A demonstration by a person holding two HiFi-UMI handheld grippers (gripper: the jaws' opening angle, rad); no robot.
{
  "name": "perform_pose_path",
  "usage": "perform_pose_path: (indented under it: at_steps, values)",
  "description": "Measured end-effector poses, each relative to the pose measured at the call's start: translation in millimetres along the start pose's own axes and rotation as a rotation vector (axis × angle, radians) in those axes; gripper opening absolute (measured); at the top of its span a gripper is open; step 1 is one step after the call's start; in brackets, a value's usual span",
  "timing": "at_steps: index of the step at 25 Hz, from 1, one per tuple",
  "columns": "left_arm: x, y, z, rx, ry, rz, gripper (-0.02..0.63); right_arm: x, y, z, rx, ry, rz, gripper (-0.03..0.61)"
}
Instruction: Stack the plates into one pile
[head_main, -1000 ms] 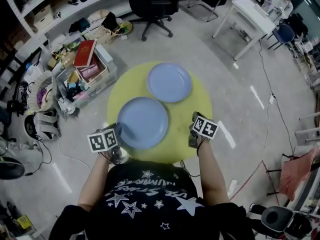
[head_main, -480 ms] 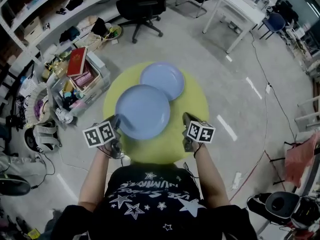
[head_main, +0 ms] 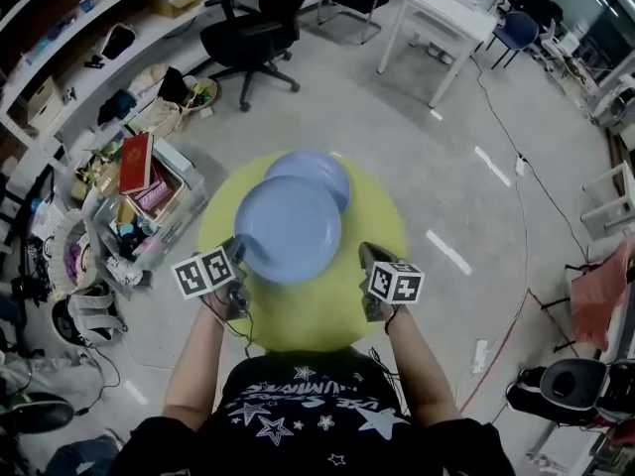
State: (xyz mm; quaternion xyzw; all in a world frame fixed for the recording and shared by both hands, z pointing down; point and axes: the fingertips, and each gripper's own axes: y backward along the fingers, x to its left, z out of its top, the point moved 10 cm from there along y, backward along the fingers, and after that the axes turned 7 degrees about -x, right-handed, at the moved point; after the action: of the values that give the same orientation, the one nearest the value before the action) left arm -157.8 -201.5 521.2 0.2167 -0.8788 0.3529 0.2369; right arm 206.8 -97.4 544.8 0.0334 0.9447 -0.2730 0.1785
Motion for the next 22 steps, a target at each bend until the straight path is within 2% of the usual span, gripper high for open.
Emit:
perform_pose_path:
  at_steps: [4,10,22]
  values:
    - [-2.3,-25.4,14.1,0.002,0.007,-0.013,0.034,-1.4,-2.4,-4.8,0.003,-0.03,-0.012,0.017]
    - [-0.4,-65.1,32.3,0.01,0.059,-0.02,0.033,2.0,-8.5,-6.4,0.008,-0.054,-0.023,0.017]
    - [3.1,-121.4,37.0,0.071,0.123,0.006,0.034,-4.8,-2.4,-11.1,0.019,-0.085,-0.058,0.017]
